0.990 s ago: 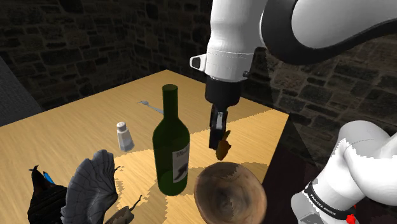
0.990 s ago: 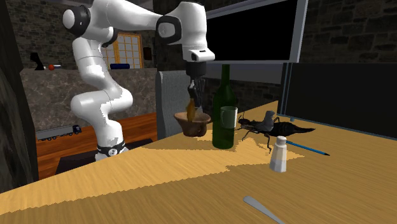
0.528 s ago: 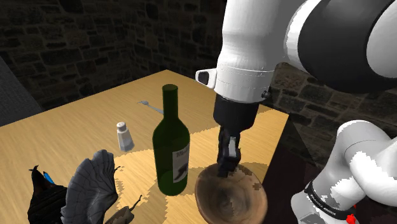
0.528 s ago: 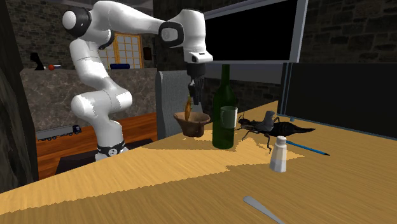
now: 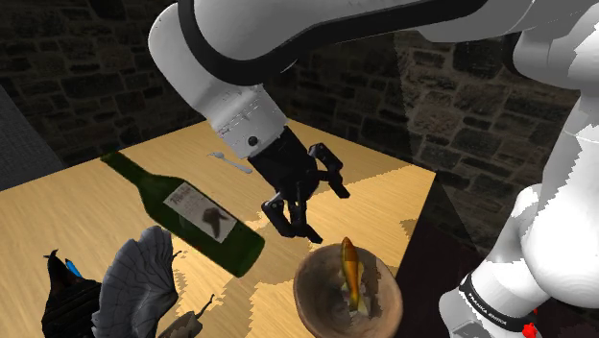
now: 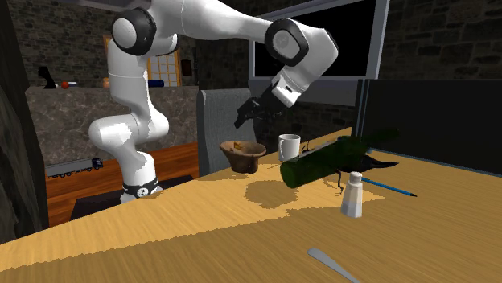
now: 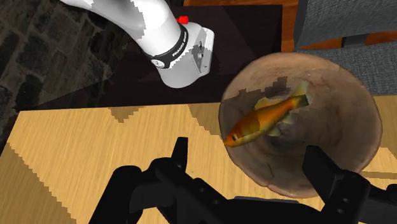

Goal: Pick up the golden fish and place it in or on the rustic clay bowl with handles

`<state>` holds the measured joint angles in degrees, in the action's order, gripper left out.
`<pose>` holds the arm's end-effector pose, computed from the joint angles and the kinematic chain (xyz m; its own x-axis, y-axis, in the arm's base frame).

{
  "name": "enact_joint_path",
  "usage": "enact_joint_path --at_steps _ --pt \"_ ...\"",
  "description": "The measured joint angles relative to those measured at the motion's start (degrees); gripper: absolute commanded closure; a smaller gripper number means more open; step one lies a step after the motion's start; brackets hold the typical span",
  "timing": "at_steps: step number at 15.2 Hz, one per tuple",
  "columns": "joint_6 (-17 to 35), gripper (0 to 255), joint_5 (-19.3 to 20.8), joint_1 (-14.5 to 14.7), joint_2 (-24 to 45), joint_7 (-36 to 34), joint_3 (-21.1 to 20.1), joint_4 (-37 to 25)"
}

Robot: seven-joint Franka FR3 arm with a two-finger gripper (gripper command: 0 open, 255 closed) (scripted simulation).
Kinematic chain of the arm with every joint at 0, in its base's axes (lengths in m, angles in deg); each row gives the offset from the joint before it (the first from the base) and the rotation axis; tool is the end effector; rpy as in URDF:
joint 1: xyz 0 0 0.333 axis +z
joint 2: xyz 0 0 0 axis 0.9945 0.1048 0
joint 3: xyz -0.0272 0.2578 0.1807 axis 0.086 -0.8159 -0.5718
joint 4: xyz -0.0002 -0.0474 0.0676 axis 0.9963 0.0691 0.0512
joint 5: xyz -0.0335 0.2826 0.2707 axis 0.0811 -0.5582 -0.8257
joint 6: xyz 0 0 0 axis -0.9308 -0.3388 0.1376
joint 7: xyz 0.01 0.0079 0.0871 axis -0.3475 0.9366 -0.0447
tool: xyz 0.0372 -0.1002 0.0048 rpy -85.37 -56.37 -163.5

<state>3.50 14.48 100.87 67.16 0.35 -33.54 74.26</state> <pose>0.3627 0.3757 0.4679 0.7780 -0.0015 -0.6283 0.2431 -0.9214 0.3032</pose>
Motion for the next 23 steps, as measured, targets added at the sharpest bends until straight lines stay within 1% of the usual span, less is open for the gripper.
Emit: enact_joint_path --at_steps 3,4,5,11,12,21,22,23 --pt "0.89 0 -0.51 -0.34 -1.57 -0.06 0.12 3.97" --pt "1.98 0 -0.68 -0.45 -2.26 0.20 0.13 5.81" --pt "2.32 0 -0.78 -0.48 -2.54 0.27 0.12 6.48" --pt "2.68 0 -0.87 -0.53 -2.87 0.37 0.13 7.17" --pt "2.68 255 -0.87 -0.53 -2.87 0.37 0.13 7.17" --pt "2.68 255 -0.87 -0.53 -2.87 0.37 0.13 7.17" --pt "2.68 0 -0.87 -0.53 -2.87 0.37 0.13 7.17" --pt "2.68 0 -0.87 -0.53 -2.87 0.37 0.13 7.17"
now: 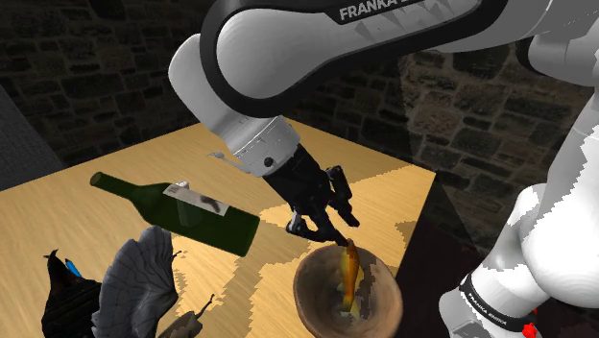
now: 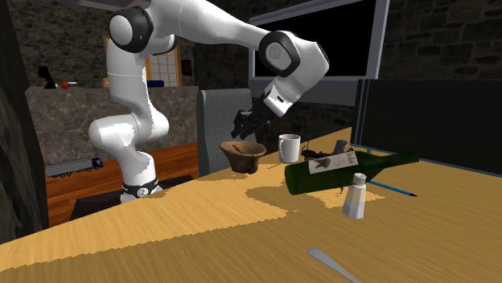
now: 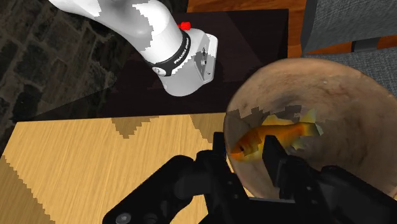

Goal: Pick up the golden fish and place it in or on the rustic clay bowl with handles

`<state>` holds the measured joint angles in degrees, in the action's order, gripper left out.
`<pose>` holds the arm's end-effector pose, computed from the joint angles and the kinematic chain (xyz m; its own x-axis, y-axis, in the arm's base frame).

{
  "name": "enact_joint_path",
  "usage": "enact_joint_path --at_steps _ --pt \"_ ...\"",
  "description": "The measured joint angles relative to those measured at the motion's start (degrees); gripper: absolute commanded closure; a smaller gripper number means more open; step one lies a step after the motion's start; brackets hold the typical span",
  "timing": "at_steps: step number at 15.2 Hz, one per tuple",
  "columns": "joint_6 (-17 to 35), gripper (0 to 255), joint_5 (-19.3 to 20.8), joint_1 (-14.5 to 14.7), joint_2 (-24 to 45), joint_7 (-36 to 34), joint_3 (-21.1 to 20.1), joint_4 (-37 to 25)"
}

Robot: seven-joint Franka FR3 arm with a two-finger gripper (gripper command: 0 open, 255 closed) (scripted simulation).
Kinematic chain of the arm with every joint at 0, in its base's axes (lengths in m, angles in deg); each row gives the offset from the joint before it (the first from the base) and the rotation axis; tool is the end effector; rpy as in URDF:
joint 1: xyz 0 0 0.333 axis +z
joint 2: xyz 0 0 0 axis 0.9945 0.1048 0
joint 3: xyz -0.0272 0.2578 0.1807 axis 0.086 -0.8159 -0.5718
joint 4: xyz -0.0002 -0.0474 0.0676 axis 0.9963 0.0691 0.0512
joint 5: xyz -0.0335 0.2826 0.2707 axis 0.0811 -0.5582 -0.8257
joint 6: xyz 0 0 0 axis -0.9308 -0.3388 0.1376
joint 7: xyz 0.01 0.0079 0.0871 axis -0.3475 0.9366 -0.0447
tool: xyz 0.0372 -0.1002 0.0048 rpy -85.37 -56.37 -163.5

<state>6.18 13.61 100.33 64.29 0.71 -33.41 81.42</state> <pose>0.3458 0.3630 0.4426 0.7661 -0.0274 -0.6422 0.2409 -0.9140 0.3263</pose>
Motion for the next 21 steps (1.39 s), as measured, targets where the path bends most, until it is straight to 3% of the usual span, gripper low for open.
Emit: enact_joint_path --at_steps 1,2,3,4,6,9,10,16,21 --pt "2.88 0 -1.07 0.09 -3.29 -2.93 0.32 3.40" --pt "8.33 0 -2.41 0.66 -8.49 -11.09 0.14 8.27" --pt "9.64 0 -2.46 0.72 -8.97 -17.85 0.06 8.38" --pt "9.00 0 -2.45 0.65 -8.86 -18.18 0.12 8.46" --pt "13.09 0 0.28 2.81 -12.24 -21.06 -2.19 11.67" --pt "20.56 0 8.93 6.16 -14.83 -40.22 -8.11 16.26" --pt "21.79 0 10.11 6.52 -15.12 -43.14 -8.86 17.24" --pt "26.98 0 10.77 6.77 -16.96 -45.63 -9.19 23.26" --pt "27.96 0 10.77 6.77 -17.11 -45.70 -9.17 24.20"
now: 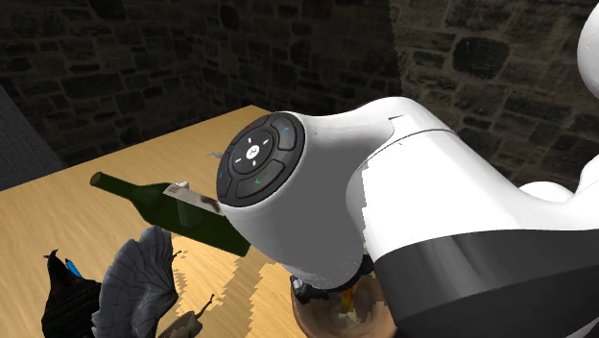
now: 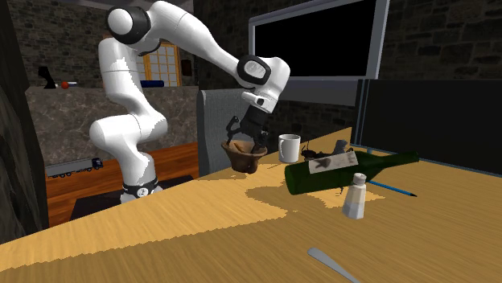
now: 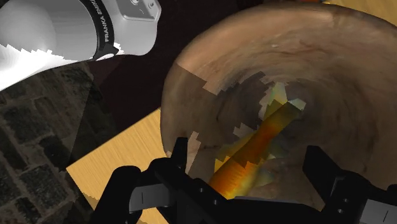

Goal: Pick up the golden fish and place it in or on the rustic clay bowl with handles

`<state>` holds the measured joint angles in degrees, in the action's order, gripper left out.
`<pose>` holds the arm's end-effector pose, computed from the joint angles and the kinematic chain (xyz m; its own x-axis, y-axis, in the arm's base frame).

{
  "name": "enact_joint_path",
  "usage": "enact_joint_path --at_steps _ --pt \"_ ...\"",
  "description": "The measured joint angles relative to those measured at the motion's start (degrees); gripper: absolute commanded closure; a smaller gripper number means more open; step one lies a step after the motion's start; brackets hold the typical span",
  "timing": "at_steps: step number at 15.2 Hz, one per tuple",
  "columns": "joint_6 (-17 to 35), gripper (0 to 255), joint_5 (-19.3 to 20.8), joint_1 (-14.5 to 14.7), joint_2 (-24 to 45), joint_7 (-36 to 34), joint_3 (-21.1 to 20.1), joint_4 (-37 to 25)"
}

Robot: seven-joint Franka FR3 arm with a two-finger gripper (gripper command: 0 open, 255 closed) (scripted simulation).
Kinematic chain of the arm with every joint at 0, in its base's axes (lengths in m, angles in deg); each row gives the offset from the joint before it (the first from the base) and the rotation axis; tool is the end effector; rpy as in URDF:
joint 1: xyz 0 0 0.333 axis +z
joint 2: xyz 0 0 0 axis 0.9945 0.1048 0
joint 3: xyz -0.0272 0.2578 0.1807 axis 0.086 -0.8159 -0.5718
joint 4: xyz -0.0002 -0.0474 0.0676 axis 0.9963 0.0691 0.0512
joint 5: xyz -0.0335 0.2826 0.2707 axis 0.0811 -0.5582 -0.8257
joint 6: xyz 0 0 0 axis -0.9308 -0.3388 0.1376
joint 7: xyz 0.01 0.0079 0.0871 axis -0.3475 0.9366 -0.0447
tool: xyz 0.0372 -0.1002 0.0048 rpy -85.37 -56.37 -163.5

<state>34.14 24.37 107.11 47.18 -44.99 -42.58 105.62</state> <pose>0.2157 0.3963 0.3993 0.9163 -0.3774 0.1339 -0.3945 -0.7936 0.4631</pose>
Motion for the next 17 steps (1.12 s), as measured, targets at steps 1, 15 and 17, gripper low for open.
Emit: enact_joint_path --at_steps 1,15,17 --pt "0.01 0 0.02 0.00 0.02 0.00 0.00 -0.01" --pt "-0.88 255 -0.09 -0.02 -0.23 0.29 0.09 -0.60" --pt "-2.24 255 -0.35 -0.03 -0.94 0.83 0.28 -1.45"
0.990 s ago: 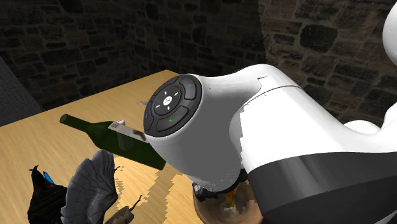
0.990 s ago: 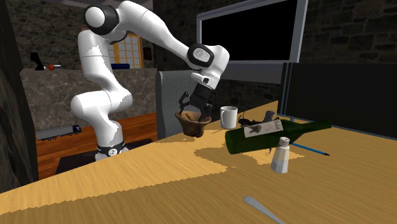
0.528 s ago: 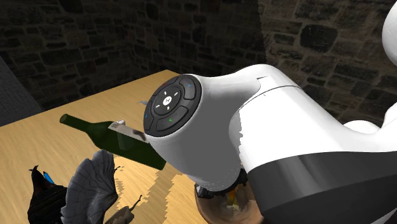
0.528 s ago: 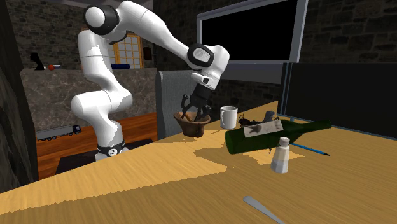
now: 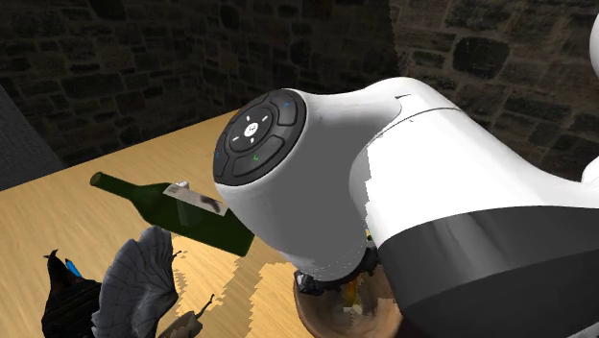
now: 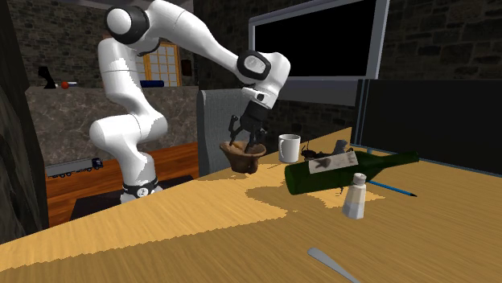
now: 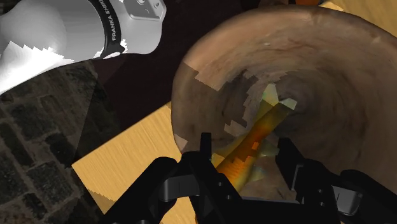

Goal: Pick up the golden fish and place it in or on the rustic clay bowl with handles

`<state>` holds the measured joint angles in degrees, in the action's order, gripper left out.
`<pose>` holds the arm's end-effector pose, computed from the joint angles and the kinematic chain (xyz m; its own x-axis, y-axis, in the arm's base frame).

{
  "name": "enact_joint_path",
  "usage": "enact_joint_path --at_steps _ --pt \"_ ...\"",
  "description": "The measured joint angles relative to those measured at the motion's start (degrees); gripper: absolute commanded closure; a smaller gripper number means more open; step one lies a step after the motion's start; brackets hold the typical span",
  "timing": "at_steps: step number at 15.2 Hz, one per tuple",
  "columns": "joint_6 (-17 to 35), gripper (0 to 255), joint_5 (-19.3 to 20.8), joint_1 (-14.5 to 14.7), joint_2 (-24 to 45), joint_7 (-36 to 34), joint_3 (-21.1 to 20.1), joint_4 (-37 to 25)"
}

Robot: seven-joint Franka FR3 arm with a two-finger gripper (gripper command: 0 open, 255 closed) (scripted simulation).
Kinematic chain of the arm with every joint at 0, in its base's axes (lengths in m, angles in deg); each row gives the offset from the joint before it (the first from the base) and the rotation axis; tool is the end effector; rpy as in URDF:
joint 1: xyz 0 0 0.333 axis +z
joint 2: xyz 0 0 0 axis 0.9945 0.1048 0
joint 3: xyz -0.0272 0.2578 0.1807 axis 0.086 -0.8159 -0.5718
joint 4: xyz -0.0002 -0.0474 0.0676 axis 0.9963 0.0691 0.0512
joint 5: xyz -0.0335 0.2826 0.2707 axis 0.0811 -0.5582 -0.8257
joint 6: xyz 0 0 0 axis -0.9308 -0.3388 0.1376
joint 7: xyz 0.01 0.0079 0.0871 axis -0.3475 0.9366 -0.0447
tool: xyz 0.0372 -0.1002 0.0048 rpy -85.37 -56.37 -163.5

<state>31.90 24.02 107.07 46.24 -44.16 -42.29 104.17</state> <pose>0.2163 0.3960 0.4143 0.9165 -0.3773 0.1331 -0.3939 -0.7928 0.4650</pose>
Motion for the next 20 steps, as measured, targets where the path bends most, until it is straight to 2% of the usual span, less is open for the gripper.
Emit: enact_joint_path --at_steps 20 --pt "-14.69 255 -0.61 -0.34 -3.39 3.74 1.43 -12.30"
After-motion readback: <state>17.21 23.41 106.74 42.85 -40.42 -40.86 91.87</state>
